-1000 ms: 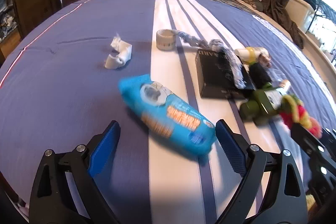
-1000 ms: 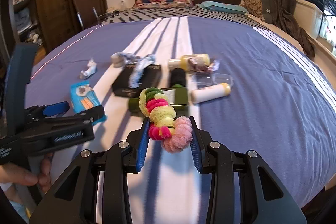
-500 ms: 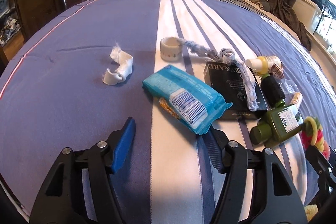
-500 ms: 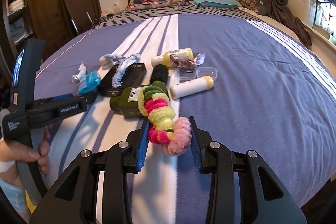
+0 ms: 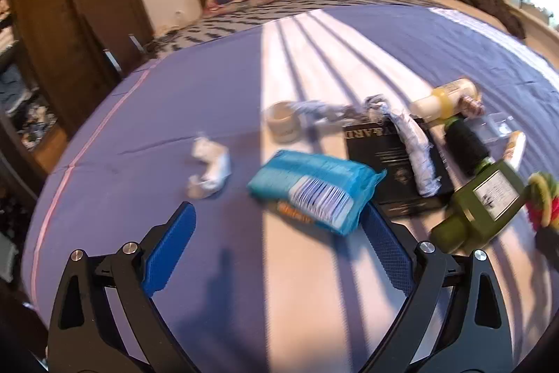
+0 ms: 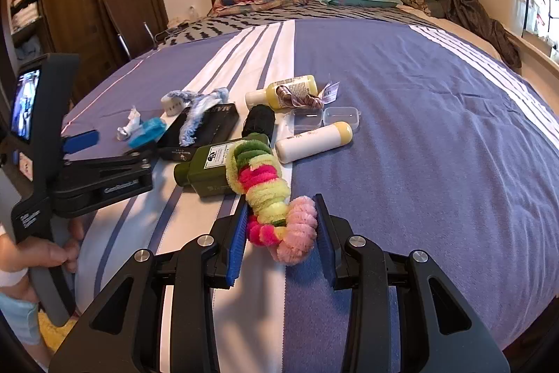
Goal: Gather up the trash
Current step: 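Grasp the blue wet-wipes pack with the left tool while the right tool holds the fuzzy toy, then lower both tools to the black bin and open them to drop the items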
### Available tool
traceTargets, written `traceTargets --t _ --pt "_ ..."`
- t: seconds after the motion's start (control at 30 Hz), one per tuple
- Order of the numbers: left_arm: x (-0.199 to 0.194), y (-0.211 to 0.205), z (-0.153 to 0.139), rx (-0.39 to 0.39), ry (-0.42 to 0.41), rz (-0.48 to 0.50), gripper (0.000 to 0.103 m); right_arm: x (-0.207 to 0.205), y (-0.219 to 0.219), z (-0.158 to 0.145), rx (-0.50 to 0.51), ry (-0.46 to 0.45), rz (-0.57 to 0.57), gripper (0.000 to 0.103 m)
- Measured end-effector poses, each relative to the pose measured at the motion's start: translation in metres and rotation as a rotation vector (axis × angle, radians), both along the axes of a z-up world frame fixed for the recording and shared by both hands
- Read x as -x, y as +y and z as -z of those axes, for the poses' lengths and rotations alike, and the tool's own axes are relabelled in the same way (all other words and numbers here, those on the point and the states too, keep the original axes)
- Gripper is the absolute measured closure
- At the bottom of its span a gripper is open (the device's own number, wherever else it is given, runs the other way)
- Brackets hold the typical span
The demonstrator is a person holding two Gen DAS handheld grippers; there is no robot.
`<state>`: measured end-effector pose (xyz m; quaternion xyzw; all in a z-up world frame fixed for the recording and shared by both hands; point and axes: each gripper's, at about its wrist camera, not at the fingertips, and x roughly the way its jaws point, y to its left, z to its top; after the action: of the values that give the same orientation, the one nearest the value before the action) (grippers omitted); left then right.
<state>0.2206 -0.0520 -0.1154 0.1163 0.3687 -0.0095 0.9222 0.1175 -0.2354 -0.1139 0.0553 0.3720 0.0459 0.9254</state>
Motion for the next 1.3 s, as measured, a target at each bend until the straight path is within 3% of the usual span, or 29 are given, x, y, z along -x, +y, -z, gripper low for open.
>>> traceTargets --t 0.03,0.1,0.2,0.27,0.43,0.47,0.8,1.3 --pt "-0.003 -0.002 0.001 0.012 0.001 0.015 0.016 -0.001 -0.002 0.0 -0.003 -0.001 0.002 0.067" --pt "-0.008 -0.006 0.0 0.043 0.008 0.05 0.041 -0.003 -0.005 0.0 0.002 -0.001 0.013 0.067" --pt "-0.014 -0.006 0.0 0.081 0.02 0.073 0.068 -0.005 -0.01 0.002 -0.001 0.001 0.029 0.067" --pt "-0.018 -0.005 0.001 0.121 0.038 0.086 0.071 -0.006 -0.011 0.003 -0.003 0.002 0.033 0.067" --pt "-0.021 0.012 0.009 0.236 0.087 0.072 0.091 -0.001 -0.011 0.001 -0.008 -0.007 0.031 0.066" --pt "-0.02 0.015 0.01 0.25 0.089 0.071 0.103 0.001 -0.01 0.0 -0.009 -0.01 0.031 0.066" --pt "0.033 0.03 0.008 0.337 0.101 0.094 0.103 0.031 -0.006 -0.015 -0.022 -0.032 0.015 0.067" --pt "0.193 0.023 -0.053 0.344 -0.031 0.195 0.103 0.141 0.011 -0.048 0.01 -0.082 -0.054 0.067"
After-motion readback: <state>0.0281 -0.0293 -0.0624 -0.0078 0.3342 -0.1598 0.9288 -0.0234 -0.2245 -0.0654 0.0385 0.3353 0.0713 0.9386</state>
